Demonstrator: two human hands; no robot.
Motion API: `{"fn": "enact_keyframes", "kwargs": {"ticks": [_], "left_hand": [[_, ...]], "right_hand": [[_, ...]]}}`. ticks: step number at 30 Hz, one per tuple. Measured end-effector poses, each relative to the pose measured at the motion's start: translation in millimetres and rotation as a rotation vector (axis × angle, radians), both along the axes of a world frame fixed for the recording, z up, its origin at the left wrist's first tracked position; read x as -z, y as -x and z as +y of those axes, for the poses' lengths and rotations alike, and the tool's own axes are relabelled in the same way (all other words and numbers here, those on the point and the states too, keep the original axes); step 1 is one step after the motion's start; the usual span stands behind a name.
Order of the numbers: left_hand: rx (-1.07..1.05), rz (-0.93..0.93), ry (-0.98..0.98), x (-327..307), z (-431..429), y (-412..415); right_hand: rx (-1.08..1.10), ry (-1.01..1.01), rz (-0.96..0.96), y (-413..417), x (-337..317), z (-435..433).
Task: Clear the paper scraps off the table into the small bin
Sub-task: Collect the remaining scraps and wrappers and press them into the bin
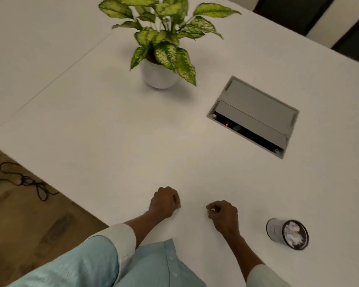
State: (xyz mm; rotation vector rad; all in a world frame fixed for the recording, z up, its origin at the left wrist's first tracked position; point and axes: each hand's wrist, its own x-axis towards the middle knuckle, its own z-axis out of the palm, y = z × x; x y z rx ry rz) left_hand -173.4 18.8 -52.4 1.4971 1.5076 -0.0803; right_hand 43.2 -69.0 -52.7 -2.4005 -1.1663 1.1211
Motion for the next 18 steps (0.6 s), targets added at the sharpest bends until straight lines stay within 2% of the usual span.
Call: {"fn": "enact_keyframes", "kwargs": {"ticks": [6,11,18], "left_hand": [[0.224,-0.16,-0.053,-22.6,-26.6,-84.0],[0.361,-0.222,-0.129,-46.7,-49.8,-156.1],[0.469,-0.28,-0.187,-80.8,-87.1,-243.8]], "right_hand": [[0.426,-0.152,0.129,-29.3,-22.8,-69.6],[0.671,-0.261,0.132,-58.6,-45.1,-113.2],[0.824,-0.402,-0.02,-112.1,-75.2,-144.6]]}}
